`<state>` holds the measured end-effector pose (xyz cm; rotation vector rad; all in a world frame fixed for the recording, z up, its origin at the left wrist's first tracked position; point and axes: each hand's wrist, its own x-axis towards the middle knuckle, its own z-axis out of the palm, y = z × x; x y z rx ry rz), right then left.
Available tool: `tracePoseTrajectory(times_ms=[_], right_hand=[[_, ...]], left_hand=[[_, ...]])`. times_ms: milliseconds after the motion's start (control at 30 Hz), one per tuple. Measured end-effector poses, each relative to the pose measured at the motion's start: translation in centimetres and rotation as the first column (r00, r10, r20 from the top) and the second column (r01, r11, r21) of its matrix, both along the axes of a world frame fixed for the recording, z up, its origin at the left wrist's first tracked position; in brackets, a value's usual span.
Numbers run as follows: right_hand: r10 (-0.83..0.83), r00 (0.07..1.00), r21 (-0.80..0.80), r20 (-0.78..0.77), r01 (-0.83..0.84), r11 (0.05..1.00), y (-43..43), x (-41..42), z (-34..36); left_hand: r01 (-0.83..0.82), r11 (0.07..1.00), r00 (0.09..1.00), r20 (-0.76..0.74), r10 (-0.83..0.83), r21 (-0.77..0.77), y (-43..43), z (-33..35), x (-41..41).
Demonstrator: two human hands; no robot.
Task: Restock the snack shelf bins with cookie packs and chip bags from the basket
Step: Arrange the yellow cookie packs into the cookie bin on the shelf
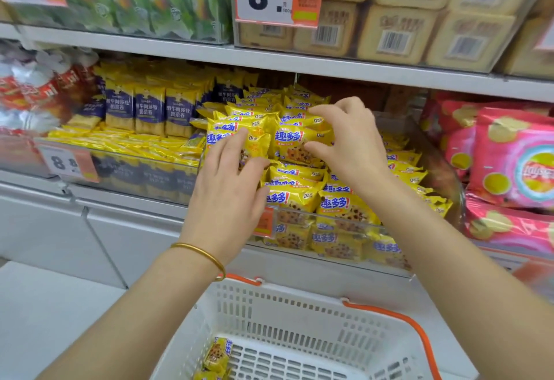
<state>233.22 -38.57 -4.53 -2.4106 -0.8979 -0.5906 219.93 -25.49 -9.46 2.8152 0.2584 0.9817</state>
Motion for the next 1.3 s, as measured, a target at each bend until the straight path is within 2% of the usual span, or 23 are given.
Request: tracePoseTrajectory(times_ms=[67,167,267,333,433,500,567,600,633,700,767,833,900,933,1067,1133,1200,1300], right_hand=[[-0.005,0.999,0.070,0.050,0.001,0.998,-1.0,-1.1,-0.1],[0.098,0.990,0.185,0.097,-0.115,0.976,-2.3,-3.9,-0.8],[0.233,0.966,0.213,0.112,-0.252,0.944,-2.7,-6.6,-2.7],[0.269,0.959,0.227,0.087,-0.282,0.932,-2.5,-7.6,-4.1],[0.333,0.943,0.306,0.013,-0.321,0.896,-1.8,-9.0,-5.9],[0.376,0.922,0.334,-0.087,-0.329,0.883,-1.2,-9.9,-8.2],[0.361,0.894,0.185,-0.264,-0.321,0.929,-0.6,-10.5,-12.4],[0.328,0.861,0.031,-0.388,-0.344,0.938,-0.3,-10.9,-15.1],[0.283,0.807,-0.124,-0.518,-0.398,0.909,-0.2,-11.3,-18.2],[0.149,0.656,-0.322,-0.739,-0.540,0.778,-0.1,-12.4,-24.7],[-0.026,0.506,-0.381,-0.862,-0.613,0.692,-0.2,-14.2,-30.5],[-0.145,0.390,-0.382,-0.909,-0.644,0.663,-0.8,-16.2,-35.1],[-0.230,0.319,-0.390,-0.920,-0.678,0.623,-1.7,-18.4,-38.5],[-0.256,0.312,-0.403,-0.915,-0.675,0.617,-2.1,-19.5,-39.6],[-0.235,0.397,-0.439,-0.887,-0.569,0.695,-3.3,-20.9,-42.0],[-0.240,0.365,-0.415,-0.900,-0.543,0.730,-3.8,-19.5,-41.6],[-0.230,0.232,-0.316,-0.945,-0.468,0.825,-4.9,-17.1,-39.8],[-0.071,-0.012,-0.063,-0.997,-0.342,0.938,-6.6,-13.2,-35.0]], left_hand=[[0.017,1.000,1.000,0.025,-0.017,-0.007,-0.1,0.2,-0.6],[0.040,0.999,0.996,0.076,-0.042,0.025,-0.4,0.5,-2.2],[0.050,0.997,0.999,0.017,-0.050,0.053,-0.5,-0.7,-4.5],[0.066,0.996,0.997,-0.035,-0.063,0.068,-0.6,-1.8,-5.8],[0.090,0.993,0.982,-0.171,-0.075,0.077,-0.5,-2.9,-7.0],[0.102,0.991,0.954,-0.292,-0.072,0.090,-0.3,-3.7,-7.7],[0.094,0.992,0.878,-0.477,-0.043,0.083,-0.3,-5.0,-8.6],[0.077,0.994,0.809,-0.587,-0.014,0.083,-0.2,-5.8,-9.0],[0.074,0.991,0.737,-0.675,0.020,0.110,-0.1,-6.5,-9.3],[0.111,0.981,0.638,-0.768,0.051,0.157,-0.2,-7.5,-9.6],[0.145,0.975,0.596,-0.801,0.050,0.169,-0.1,-8.3,-9.9],[0.155,0.974,0.567,-0.822,0.048,0.164,-0.1,-8.7,-10.1],[0.166,0.973,0.567,-0.823,0.040,0.162,0.0,-8.9,-10.0],[0.168,0.974,0.563,-0.825,0.034,0.155,0.0,-9.0,-9.9],[0.175,0.973,0.555,-0.832,0.029,0.150,0.2,-9.4,-9.4],[0.180,0.972,0.542,-0.840,0.031,0.152,0.1,-9.4,-9.2],[0.186,0.972,0.527,-0.850,0.023,0.142,-0.2,-9.4,-9.1],[0.188,0.978,0.486,-0.874,-0.017,0.085,-0.7,-9.2,-8.6]])
